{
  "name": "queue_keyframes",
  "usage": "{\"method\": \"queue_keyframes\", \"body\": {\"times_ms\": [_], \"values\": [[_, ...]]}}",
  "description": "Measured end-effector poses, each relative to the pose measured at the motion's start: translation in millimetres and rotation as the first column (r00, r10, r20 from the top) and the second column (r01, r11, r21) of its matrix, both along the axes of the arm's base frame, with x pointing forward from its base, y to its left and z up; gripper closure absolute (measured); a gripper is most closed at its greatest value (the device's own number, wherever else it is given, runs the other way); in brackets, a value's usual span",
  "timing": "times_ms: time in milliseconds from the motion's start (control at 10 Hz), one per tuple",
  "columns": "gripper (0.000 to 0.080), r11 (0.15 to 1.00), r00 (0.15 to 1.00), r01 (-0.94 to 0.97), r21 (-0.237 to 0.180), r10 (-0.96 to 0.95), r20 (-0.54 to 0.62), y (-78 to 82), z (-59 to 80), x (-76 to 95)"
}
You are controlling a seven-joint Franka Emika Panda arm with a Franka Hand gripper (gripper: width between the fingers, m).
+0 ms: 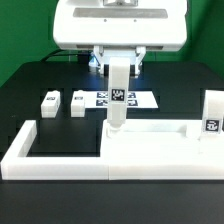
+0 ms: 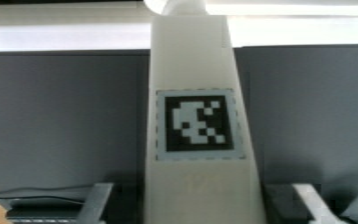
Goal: Assemble desk
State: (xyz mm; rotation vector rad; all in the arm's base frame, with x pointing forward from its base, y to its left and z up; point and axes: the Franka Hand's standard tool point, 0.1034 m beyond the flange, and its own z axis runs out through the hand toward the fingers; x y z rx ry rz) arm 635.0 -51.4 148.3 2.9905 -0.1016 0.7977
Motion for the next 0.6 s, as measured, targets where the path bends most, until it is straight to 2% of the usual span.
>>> {"method": "queue_keyframes", "body": {"times_ms": [300,600], "values": [[0.0509,1.000,1.000,0.003,-0.004,-0.003,-0.014,-3.3,-8.8,-4.4],[0.0509,1.000,1.000,0.002,0.000,-0.002,-0.024,1.6,-15.6,-4.5]]}}
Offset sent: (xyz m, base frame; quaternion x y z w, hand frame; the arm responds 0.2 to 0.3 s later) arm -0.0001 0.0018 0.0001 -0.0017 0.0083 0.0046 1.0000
